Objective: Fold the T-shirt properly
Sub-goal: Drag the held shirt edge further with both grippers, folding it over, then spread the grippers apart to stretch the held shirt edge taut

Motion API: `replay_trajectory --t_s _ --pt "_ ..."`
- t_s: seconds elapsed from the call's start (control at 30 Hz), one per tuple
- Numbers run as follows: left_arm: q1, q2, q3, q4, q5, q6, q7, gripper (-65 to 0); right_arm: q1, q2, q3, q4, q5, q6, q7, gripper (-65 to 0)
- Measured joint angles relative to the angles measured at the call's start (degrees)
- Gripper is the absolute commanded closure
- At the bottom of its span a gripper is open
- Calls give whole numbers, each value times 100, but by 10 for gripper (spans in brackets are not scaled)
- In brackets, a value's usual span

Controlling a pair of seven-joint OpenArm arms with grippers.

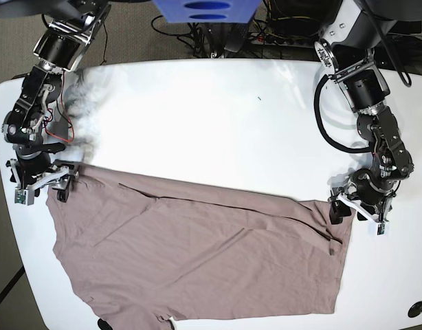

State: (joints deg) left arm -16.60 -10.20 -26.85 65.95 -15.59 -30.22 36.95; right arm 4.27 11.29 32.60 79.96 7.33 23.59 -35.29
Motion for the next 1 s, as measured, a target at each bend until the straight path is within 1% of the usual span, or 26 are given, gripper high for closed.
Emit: replay_trajectory --t_s 0.07,0.2,0.27,0.33,0.37,0.47,0.53,0.63,0.67,0.8,0.93,1.0 --pt "20 -2 -11 -48 0 -39 -96 -319 -20 0 7 -46 -4 28 -26 -438" --pt "26 -22 -28 -101 13 -37 -195 -261 -63 0 11 -55 -9 28 -48 -438" --pt "24 -28 -31 -133 26 -37 -267 -213 -66 2 9 -55 -9 26 -46 -440" --pt "-50 -33 -33 -247 28 -37 -352 -198 -68 -2 -42 -37 -55 -26 -20 -440" --pt "-68 -35 -33 -417 4 -37 -544 -188 -79 -2 -57 -28 -70 -22 2 -440" --pt "-133 -26 -33 -544 -20 -20 -614 -161 -98 -4 -98 2 -63 15 22 -440" --pt "-160 -28 -33 -592 -15 -17 -634 -109 -116 -11 -133 2 -61 33 24 -442" --pt "-136 -28 -7 -645 11 -9 -850 -116 -179 7 -118 -63 22 35 227 -441" --pt "-131 -28 2 -667 -4 -7 -914 -118 -197 11 -107 -81 17 24 216 -441" --pt "-120 -31 50 -671 0 17 -887 -135 -269 15 -98 -142 -11 11 164 -442" --pt "-151 -46 184 -629 -2 26 -741 -108 -269 15 -98 -131 -26 9 144 -444" --pt "-162 -52 240 -562 24 24 -597 -74 -258 15 -101 -101 -24 11 149 -444"
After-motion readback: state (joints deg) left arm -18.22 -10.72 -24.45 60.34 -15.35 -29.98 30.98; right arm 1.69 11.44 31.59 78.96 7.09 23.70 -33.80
